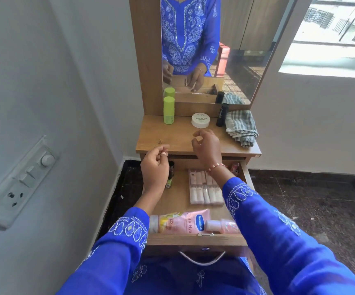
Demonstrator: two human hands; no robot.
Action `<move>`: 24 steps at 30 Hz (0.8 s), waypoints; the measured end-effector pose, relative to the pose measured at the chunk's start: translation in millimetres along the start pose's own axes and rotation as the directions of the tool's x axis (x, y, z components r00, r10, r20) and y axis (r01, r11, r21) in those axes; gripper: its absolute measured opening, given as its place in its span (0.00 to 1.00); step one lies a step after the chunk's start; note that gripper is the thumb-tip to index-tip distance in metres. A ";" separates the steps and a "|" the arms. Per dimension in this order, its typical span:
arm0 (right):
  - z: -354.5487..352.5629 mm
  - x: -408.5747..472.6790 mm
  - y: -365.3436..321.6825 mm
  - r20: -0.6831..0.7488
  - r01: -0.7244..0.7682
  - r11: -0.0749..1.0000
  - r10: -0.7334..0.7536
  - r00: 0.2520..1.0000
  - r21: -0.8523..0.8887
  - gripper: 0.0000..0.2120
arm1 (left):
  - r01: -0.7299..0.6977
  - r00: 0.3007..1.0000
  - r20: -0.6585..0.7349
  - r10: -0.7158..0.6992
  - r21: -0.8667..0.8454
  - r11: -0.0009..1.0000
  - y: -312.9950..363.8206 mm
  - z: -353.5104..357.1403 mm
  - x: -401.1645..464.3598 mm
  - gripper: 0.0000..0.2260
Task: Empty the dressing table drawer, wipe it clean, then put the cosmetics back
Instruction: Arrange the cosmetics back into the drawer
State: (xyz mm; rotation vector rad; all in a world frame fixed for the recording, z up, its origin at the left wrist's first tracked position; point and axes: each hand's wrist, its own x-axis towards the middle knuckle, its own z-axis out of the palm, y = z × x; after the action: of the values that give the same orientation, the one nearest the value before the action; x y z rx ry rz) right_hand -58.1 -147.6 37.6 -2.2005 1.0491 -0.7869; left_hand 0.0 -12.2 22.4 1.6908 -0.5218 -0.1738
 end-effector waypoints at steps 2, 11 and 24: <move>-2.8 15.8 2.3 0.087 0.024 0.992 -0.013 0.996 -0.122 0.17 | 0.011 1.000 0.016 -0.011 -0.020 1.000 12.6 10.6 10.0 0.11; 5.7 58.6 10.5 0.396 0.054 0.912 0.123 0.910 -0.407 0.32 | 0.063 0.994 0.094 -0.053 -0.104 0.993 47.1 34.4 26.0 0.10; 4.2 11.4 18.9 -0.052 -0.067 0.991 0.061 0.997 -0.114 0.24 | 0.198 0.977 0.099 -0.187 -0.118 0.973 27.8 30.7 20.3 0.10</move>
State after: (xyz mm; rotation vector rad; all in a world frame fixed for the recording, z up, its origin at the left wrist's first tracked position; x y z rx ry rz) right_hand -58.3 -165.8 24.5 -2.2419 1.2104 -0.7716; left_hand -1.0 -51.3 46.8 1.6128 -0.4015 -0.4156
